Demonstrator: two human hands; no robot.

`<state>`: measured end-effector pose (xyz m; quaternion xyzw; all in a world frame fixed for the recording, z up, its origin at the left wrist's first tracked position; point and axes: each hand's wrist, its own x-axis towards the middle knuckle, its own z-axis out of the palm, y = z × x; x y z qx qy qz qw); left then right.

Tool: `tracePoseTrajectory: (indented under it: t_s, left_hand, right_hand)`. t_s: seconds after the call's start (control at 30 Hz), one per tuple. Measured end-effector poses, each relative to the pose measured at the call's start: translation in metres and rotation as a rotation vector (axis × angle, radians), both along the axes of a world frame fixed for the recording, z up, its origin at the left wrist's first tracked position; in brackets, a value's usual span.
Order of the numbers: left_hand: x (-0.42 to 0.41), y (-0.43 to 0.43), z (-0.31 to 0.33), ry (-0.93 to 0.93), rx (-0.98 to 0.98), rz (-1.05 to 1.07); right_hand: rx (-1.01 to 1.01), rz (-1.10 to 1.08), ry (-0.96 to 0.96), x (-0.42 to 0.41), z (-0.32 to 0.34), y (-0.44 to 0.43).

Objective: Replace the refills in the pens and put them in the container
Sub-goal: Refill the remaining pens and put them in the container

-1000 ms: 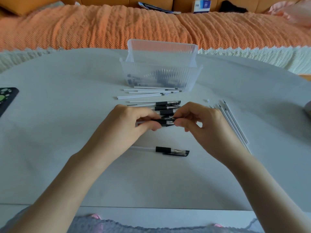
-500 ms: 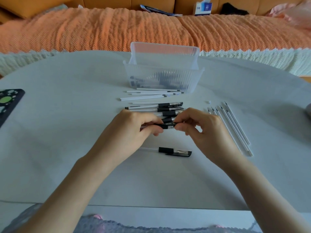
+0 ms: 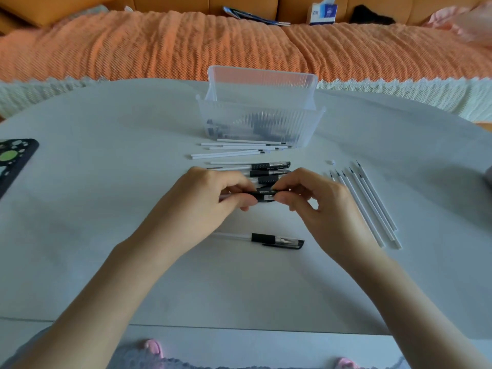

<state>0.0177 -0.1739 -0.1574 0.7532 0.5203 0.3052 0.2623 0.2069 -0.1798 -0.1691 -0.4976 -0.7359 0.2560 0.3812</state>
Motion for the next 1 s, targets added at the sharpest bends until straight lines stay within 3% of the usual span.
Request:
tracePoseTrajectory:
  t_s: [0.13,0.33,0.43,0.83,1.0]
  left_hand:
    - [-0.003,0.003,0.001,0.052,0.059,0.061]
    - [-0.007,0.007,0.002,0.122,0.157,0.135]
    - [-0.004,0.012,0.001,0.122,0.194,0.14]
    - [0.01,0.046,0.021,0.001,0.271,0.142]
    - [0.031,0.098,0.057,0.053,0.29,0.076]
  right_hand:
    - [0.045,-0.019,-0.068,0.01,0.0,0.009]
    - [0.215,-0.039,-0.456,0.022,-0.01,0.013]
    - [0.256,-0.003,-0.544,0.02,-0.014,0.014]
    - [0.27,-0.033,-0.484,0.015,-0.01,0.014]
    - [0.291,-0.049,-0.473,0.017,-0.006,0.012]
